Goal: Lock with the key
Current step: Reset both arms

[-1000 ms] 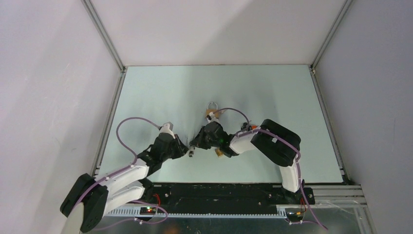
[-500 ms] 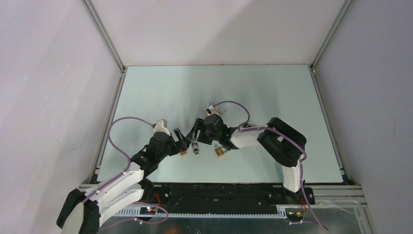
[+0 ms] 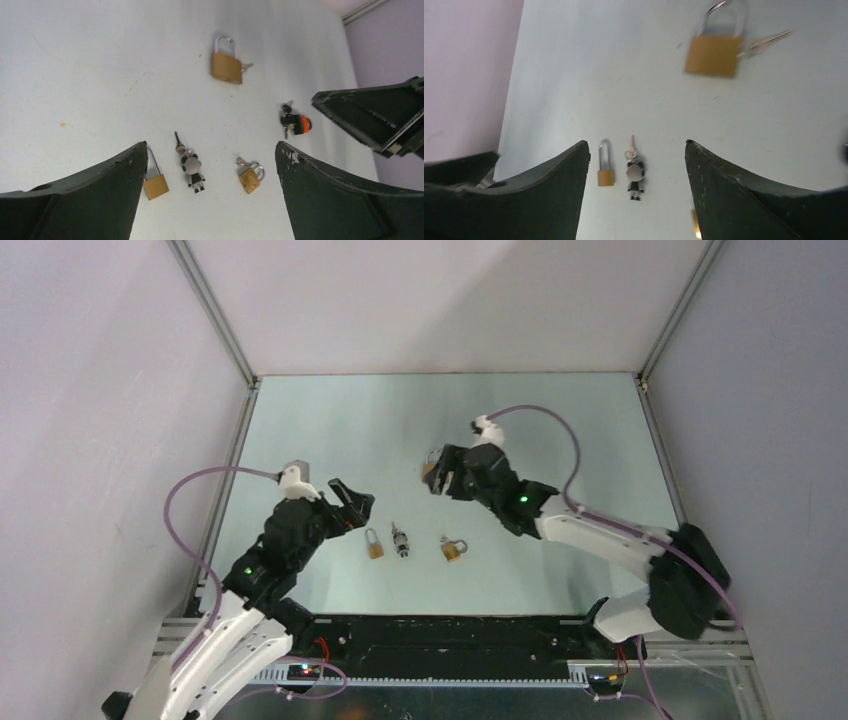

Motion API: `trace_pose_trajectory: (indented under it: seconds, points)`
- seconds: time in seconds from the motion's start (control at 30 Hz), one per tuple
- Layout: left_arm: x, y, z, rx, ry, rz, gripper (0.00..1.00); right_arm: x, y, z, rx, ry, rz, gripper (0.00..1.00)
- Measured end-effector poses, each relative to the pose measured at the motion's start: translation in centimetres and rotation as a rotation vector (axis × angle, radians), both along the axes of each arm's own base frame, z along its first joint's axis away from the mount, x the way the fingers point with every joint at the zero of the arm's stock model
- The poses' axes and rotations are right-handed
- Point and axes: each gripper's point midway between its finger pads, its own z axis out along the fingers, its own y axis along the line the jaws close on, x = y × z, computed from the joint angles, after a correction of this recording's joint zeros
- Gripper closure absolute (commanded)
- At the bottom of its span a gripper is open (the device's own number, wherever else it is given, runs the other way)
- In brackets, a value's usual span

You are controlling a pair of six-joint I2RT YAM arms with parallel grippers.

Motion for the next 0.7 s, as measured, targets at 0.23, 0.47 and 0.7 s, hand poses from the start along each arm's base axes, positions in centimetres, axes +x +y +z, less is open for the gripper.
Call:
trace_pose_trajectory:
  seconds: [0.23,0.47,0.7]
  points:
    - [-2.2,1.7,6.8,0.005,-0.152,-0.029,0.0,0.0,-13.5,7.9,-0.068,-0.191,-0.279,0.11]
    - [-5.1,5.3,11.6,0.019,-0.332,0.03,0.0,-5.6,-26.6,16.1,-0.042,-0.435,-0.562,0.01]
    - [-6.8,8.6,12.2,0.069,-0.378,0.126,0.0,-12.7,-37.5,19.1,0.012,-0.593,-0.87,0.01]
